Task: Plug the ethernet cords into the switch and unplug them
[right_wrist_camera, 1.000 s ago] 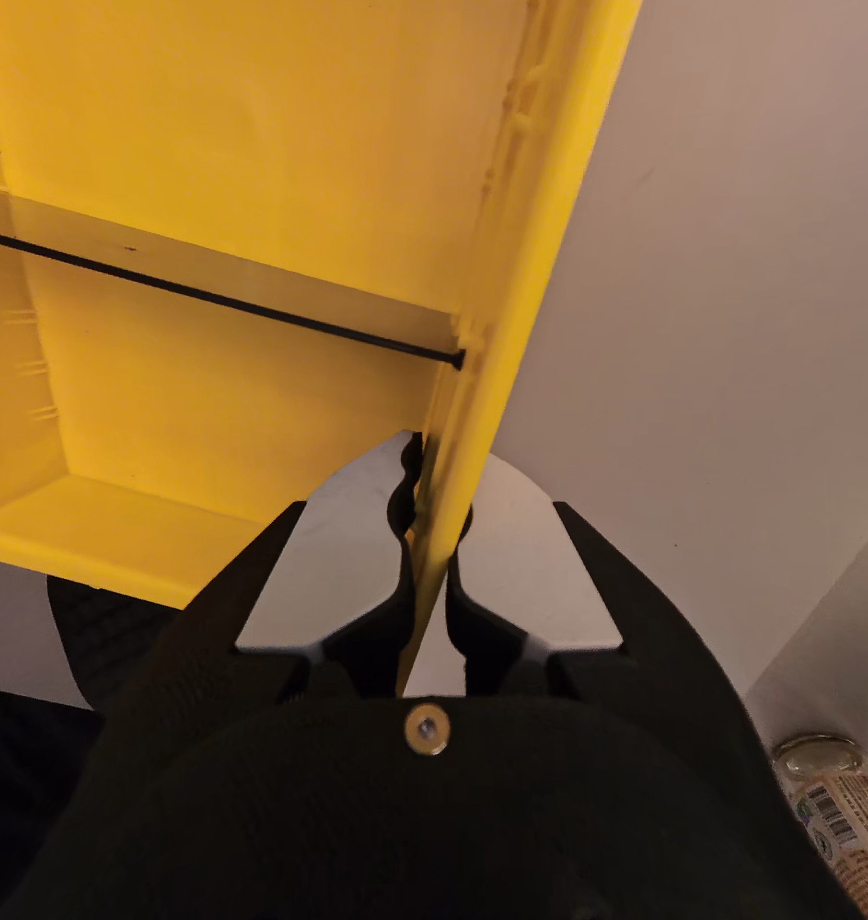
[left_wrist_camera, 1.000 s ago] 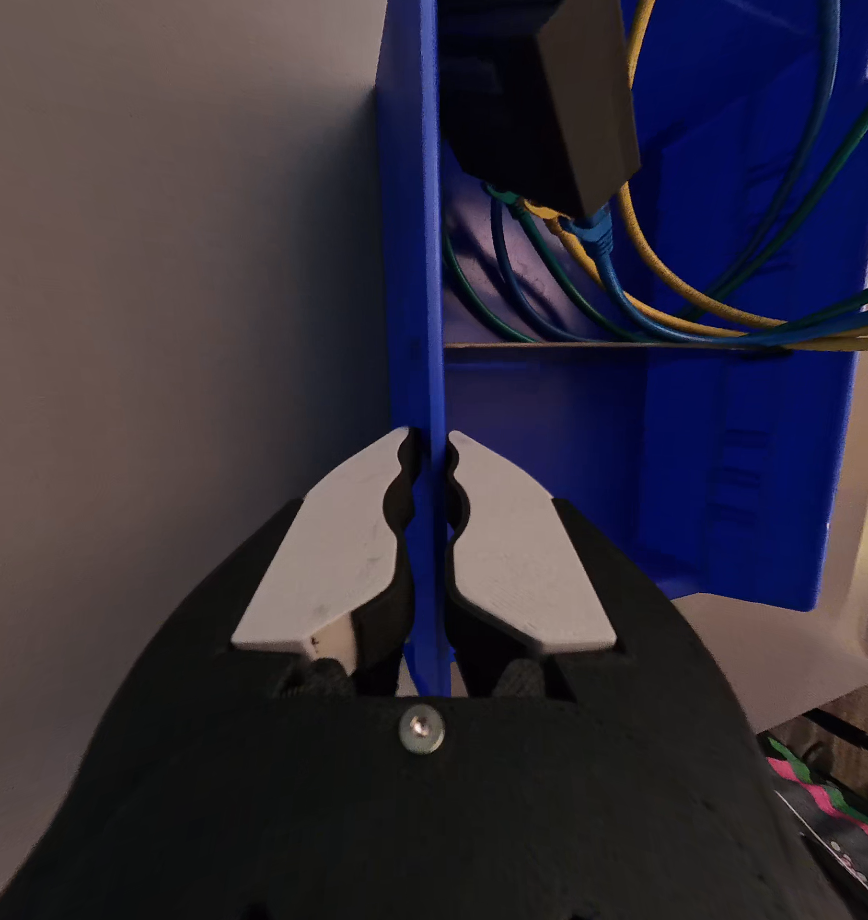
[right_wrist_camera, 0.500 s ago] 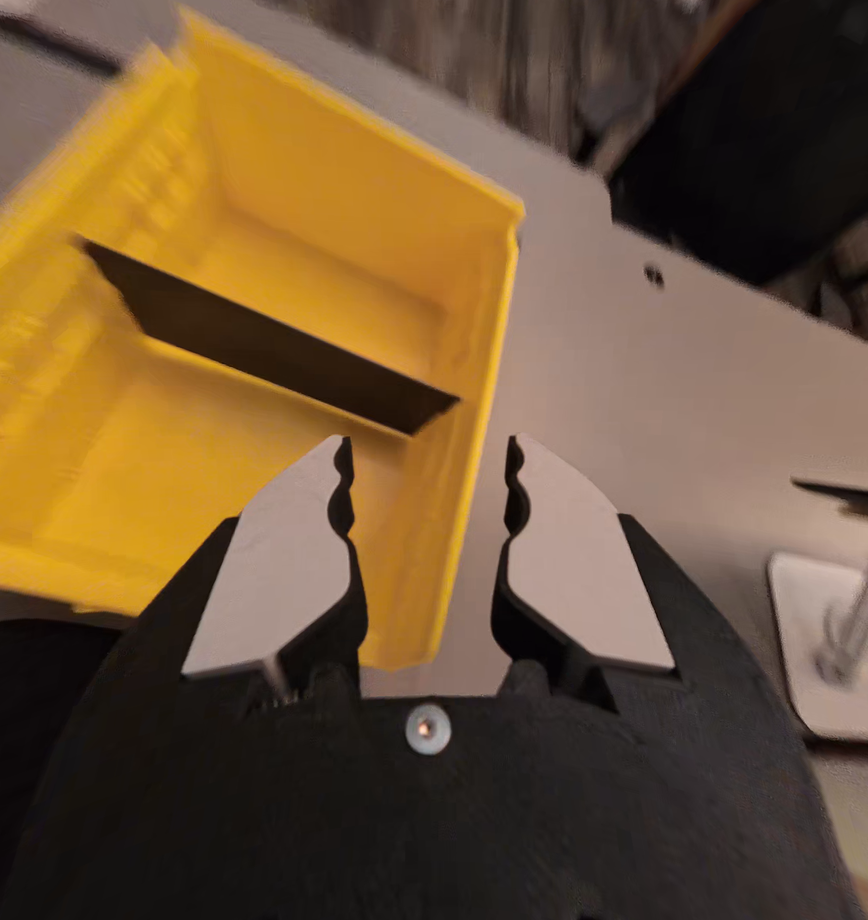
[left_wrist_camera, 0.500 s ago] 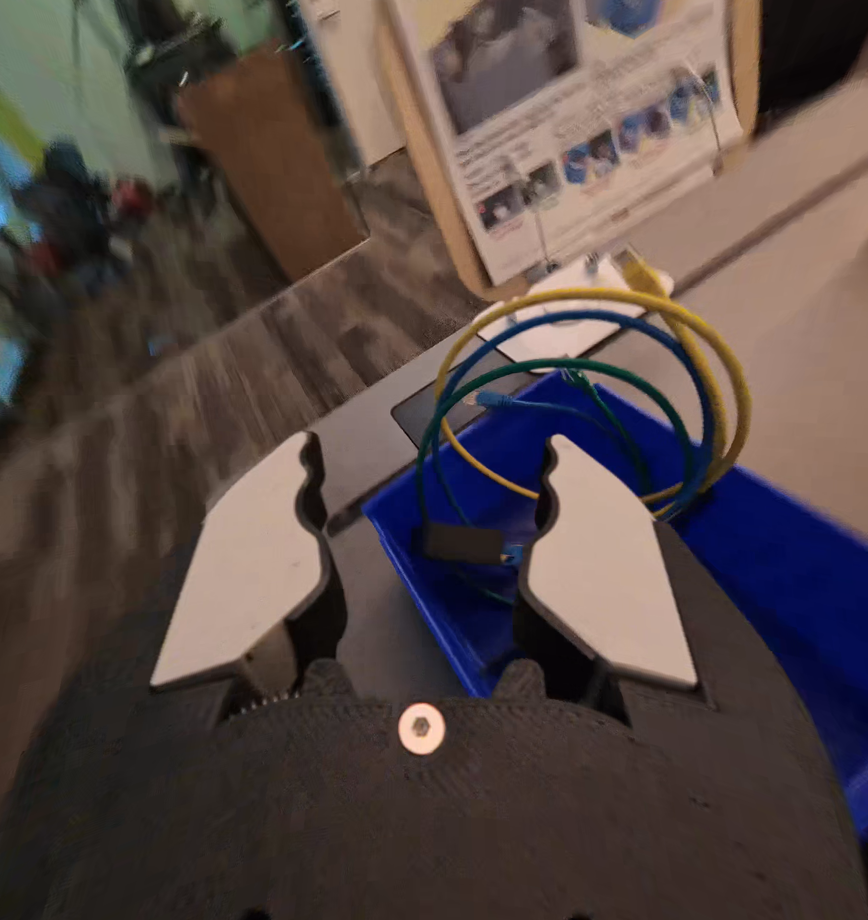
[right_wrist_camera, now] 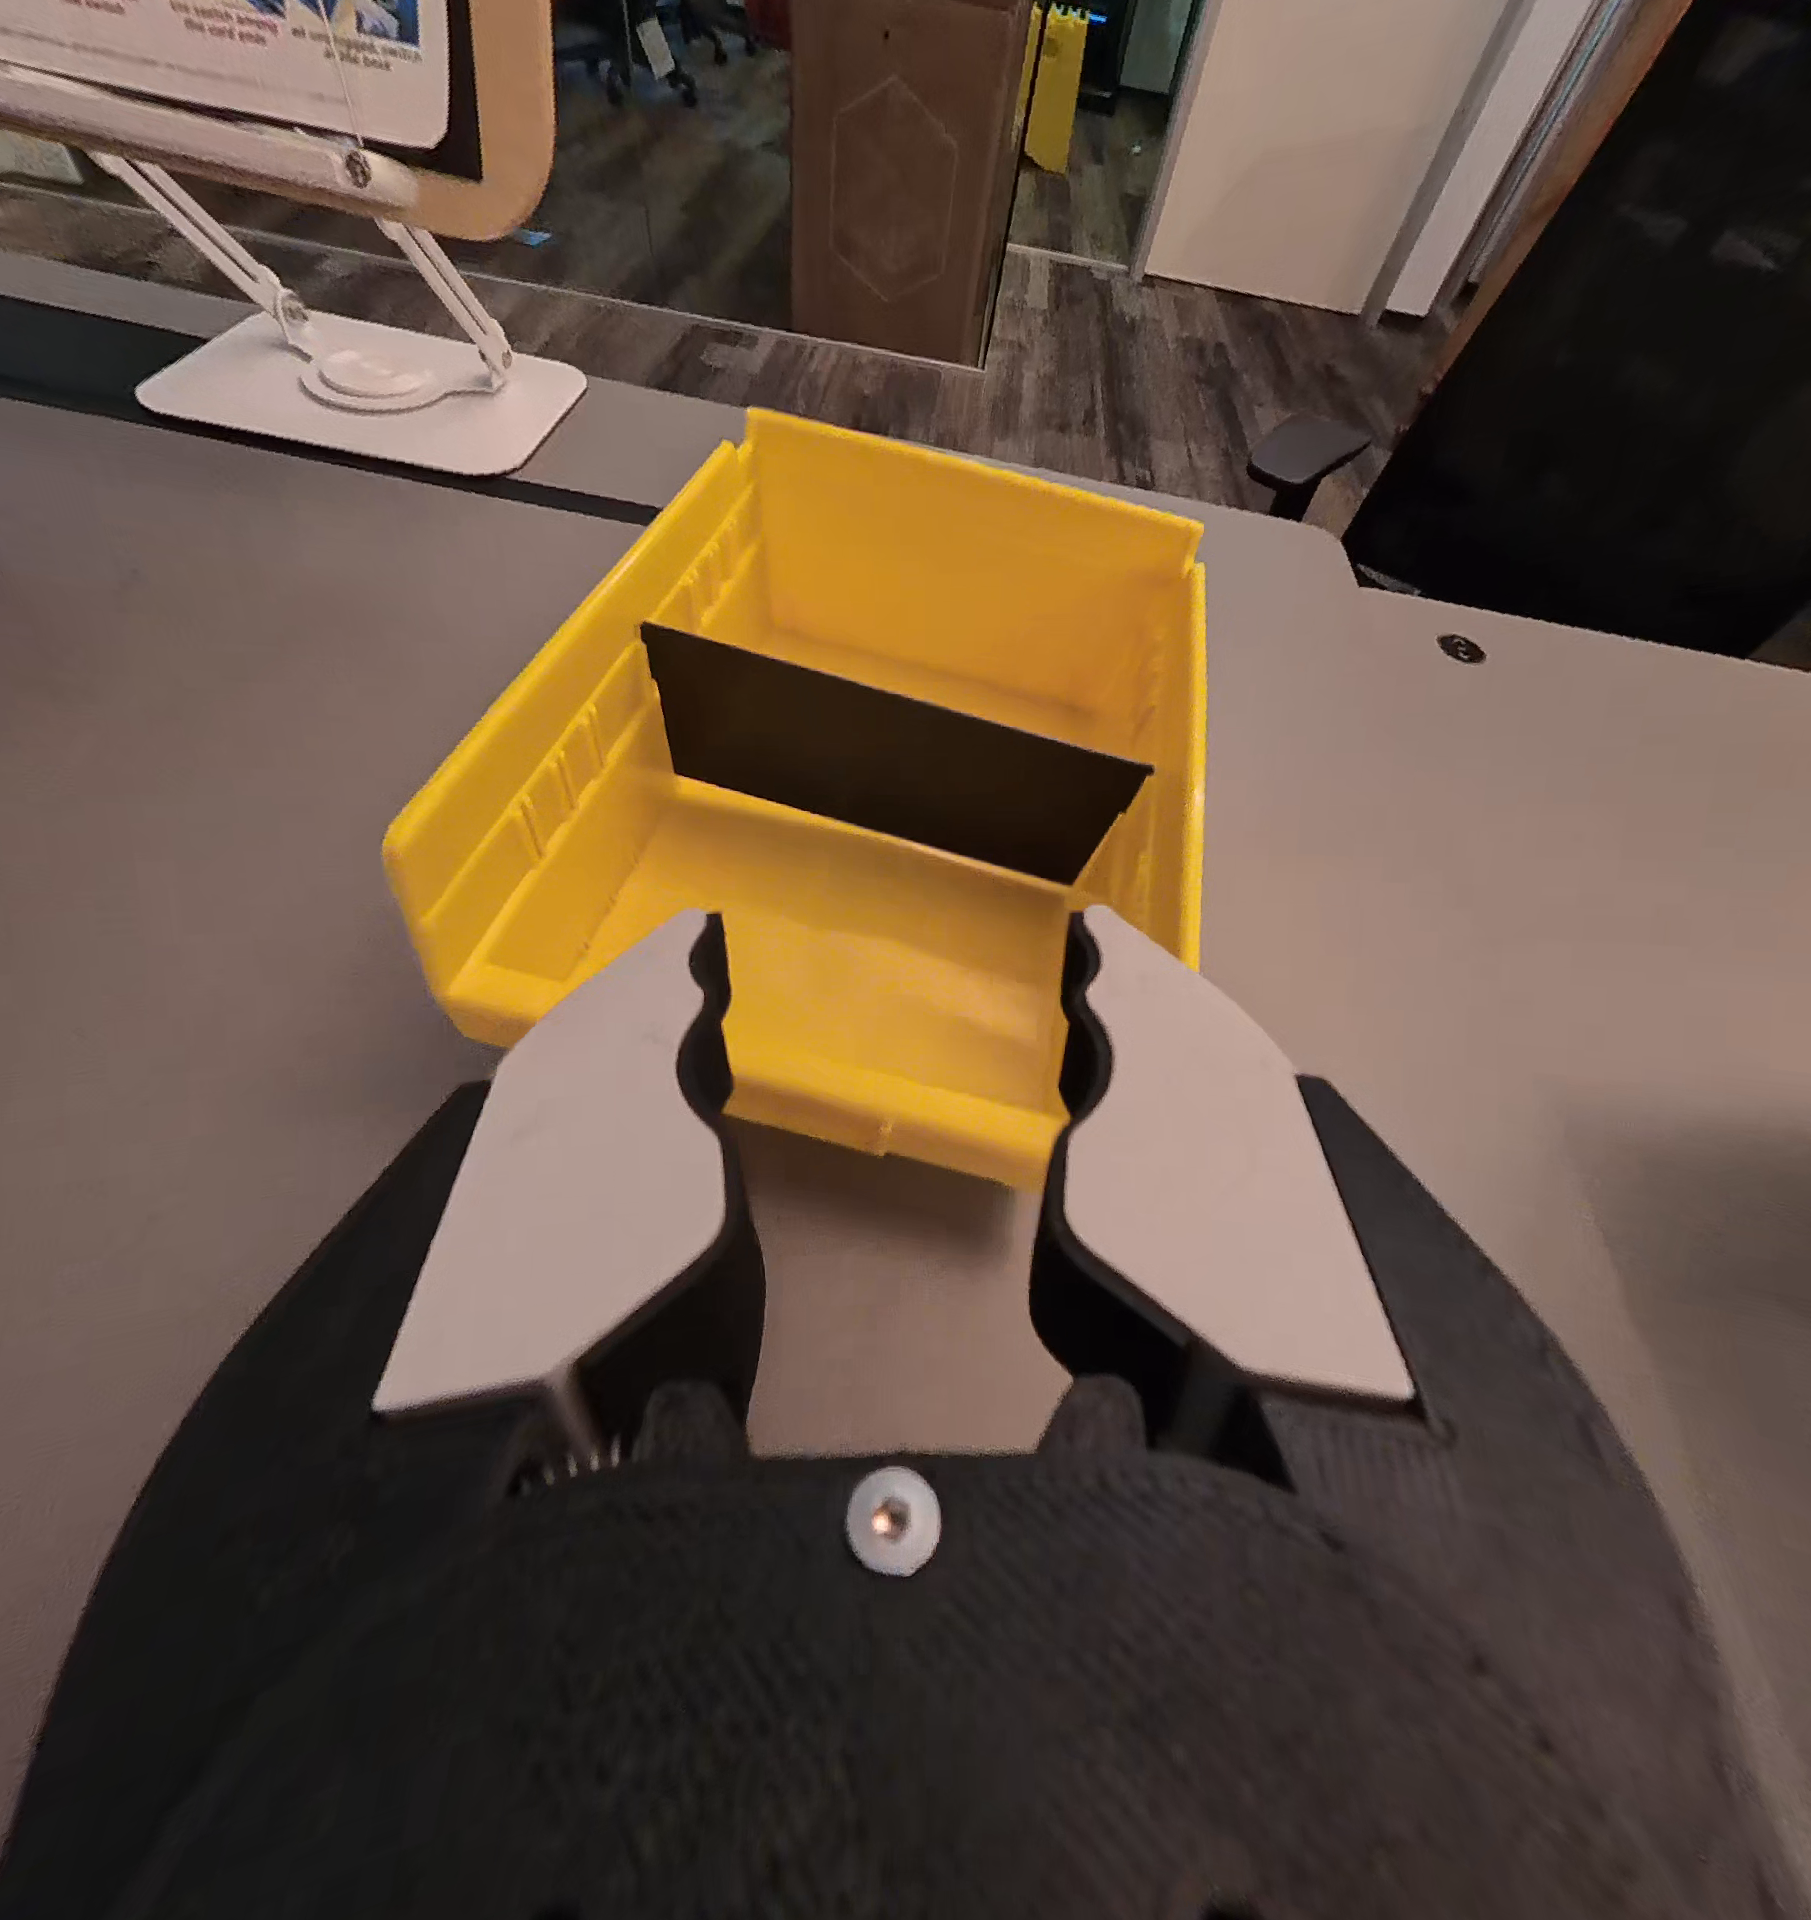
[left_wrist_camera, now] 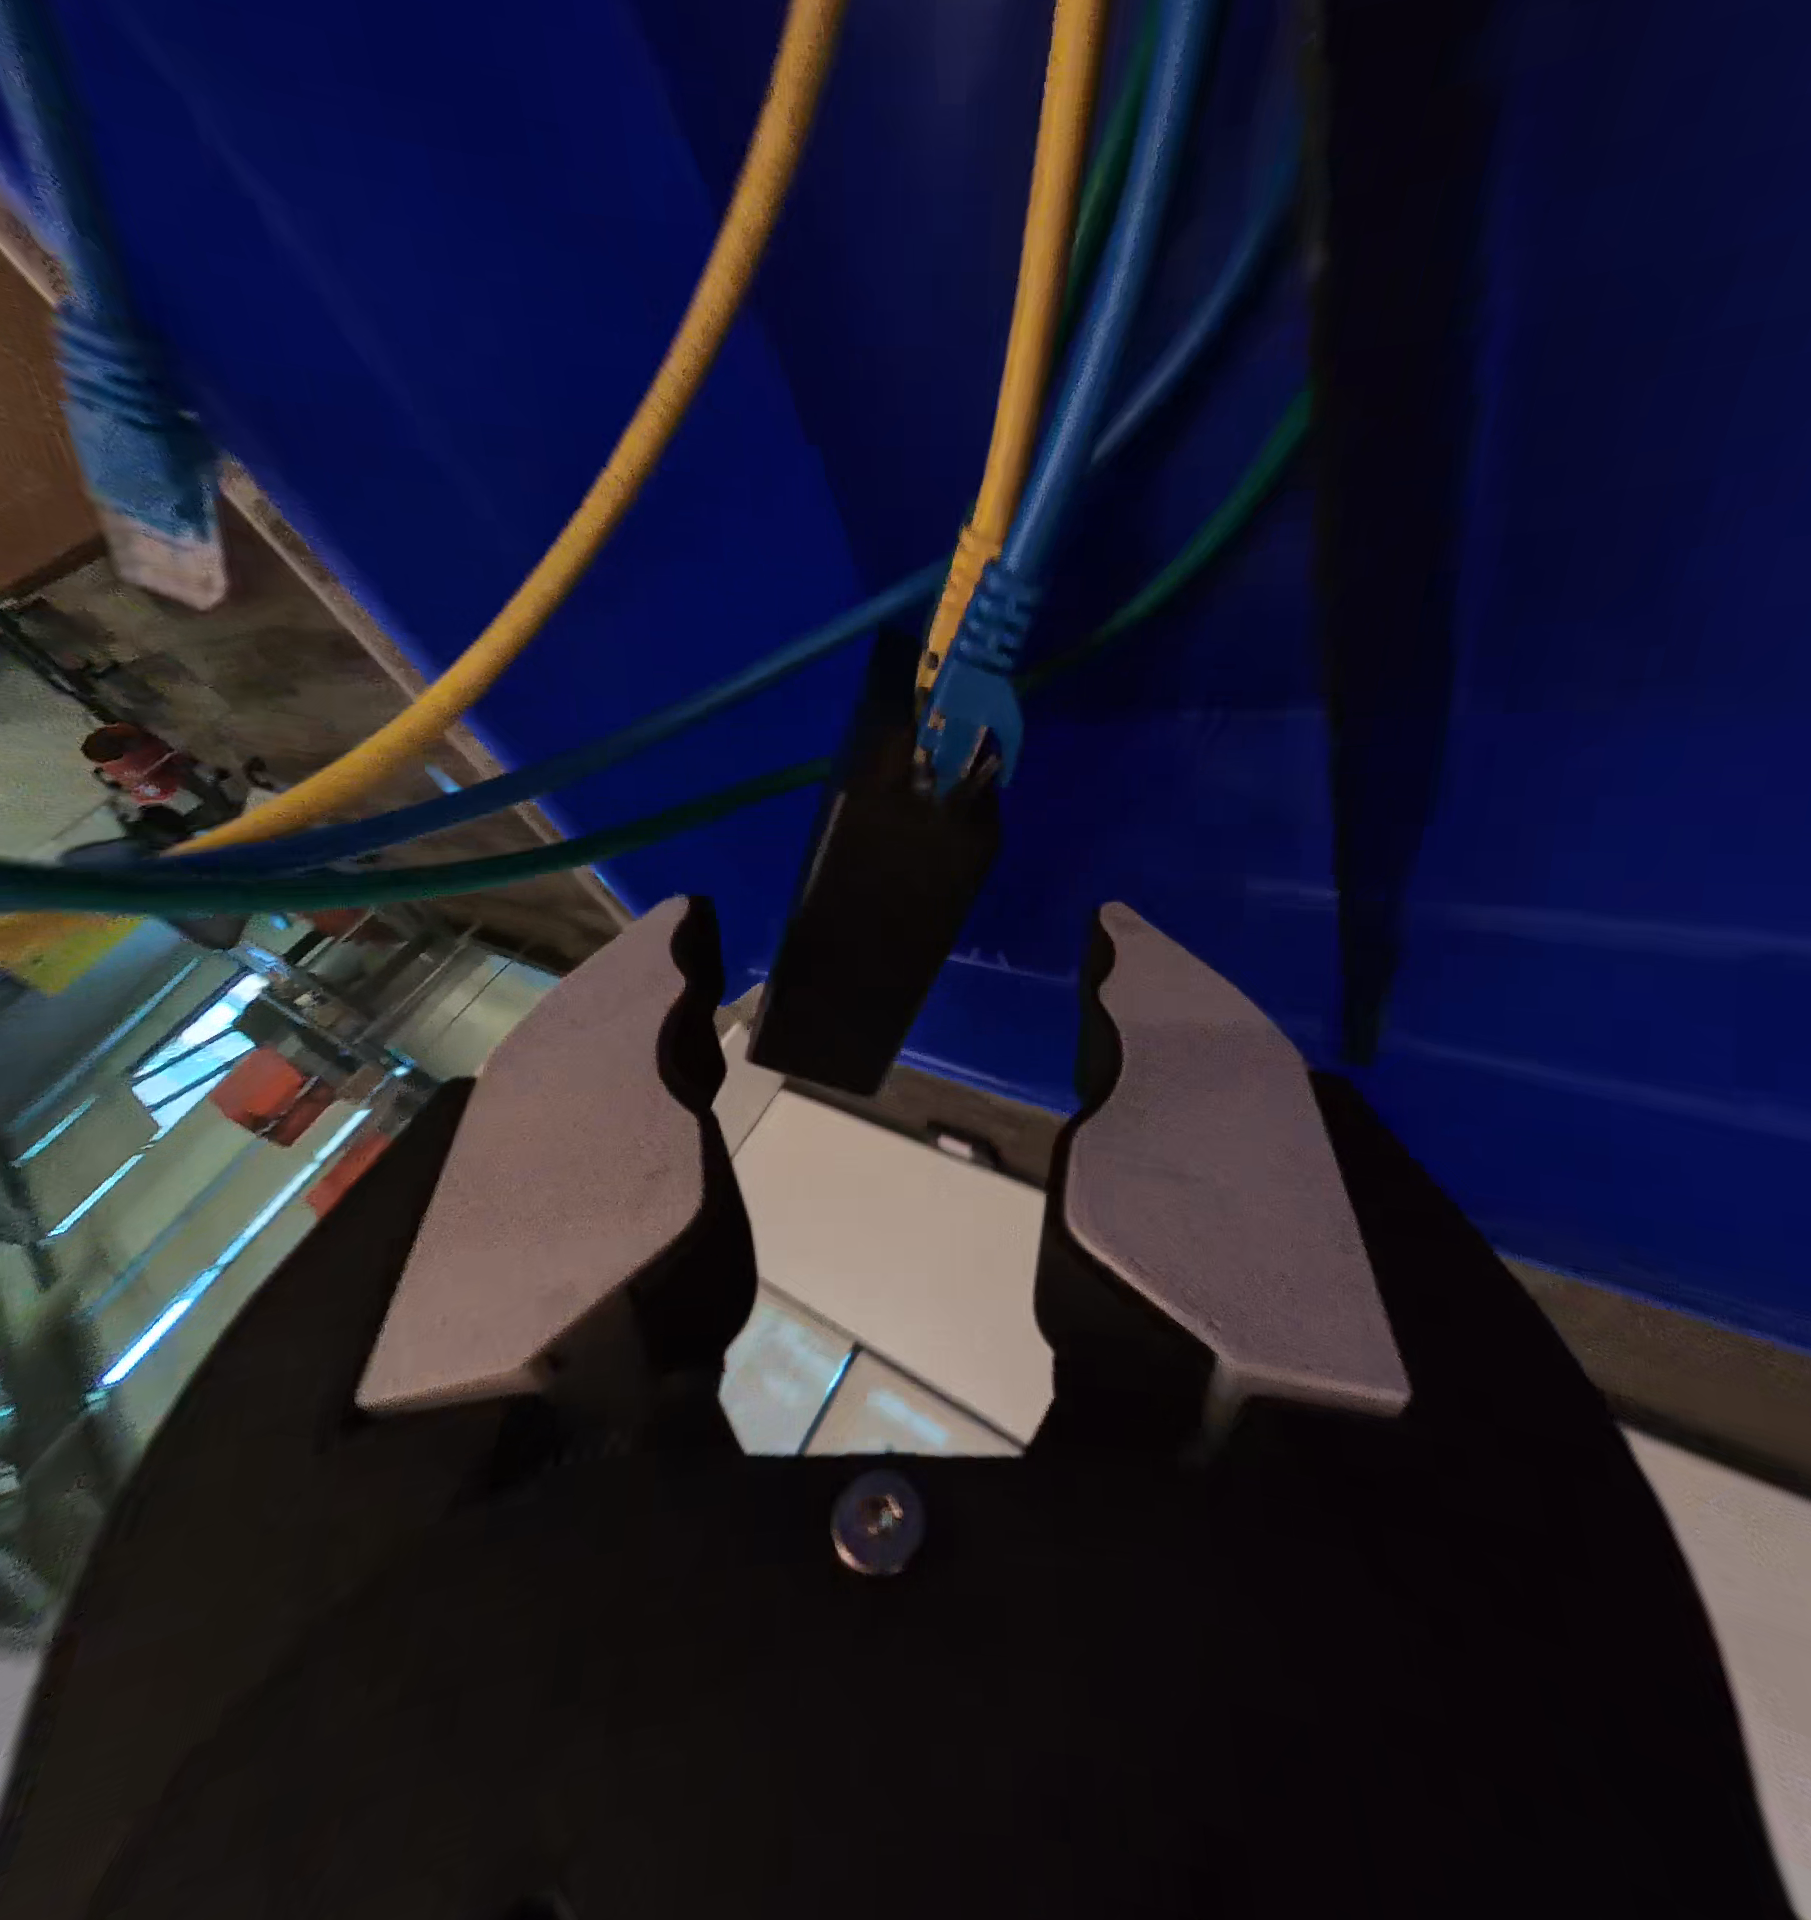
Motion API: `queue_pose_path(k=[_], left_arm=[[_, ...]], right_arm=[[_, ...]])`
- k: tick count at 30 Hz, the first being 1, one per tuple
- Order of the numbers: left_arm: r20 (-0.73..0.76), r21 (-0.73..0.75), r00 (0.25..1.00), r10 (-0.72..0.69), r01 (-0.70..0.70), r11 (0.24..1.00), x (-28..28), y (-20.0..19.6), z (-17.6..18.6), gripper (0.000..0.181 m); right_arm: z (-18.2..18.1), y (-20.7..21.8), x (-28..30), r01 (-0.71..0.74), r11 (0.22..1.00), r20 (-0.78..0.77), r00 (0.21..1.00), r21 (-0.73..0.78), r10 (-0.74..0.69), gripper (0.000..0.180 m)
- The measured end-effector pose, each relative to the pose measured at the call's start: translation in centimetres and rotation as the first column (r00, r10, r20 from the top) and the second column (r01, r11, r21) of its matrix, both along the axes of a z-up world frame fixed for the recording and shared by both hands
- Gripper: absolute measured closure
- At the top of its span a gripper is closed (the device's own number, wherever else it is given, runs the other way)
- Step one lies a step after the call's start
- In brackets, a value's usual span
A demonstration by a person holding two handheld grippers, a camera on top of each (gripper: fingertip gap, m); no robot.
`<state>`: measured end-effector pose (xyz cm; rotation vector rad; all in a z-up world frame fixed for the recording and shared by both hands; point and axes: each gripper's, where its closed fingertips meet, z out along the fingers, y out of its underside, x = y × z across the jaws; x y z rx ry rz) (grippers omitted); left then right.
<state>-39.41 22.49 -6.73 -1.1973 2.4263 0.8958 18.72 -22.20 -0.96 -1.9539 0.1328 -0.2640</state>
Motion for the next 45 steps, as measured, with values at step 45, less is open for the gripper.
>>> queue_pose_path(k=[45], left_arm=[[-0.604, -0.103, 0.68, 0.415, -0.583, 0.806, 19.6, -24.3, 26.5, 0.152]], right_arm=[[18.0, 19.7, -33.7, -0.697, 0.536, 0.611, 0.701, 0.477, 0.368, 0.139]])
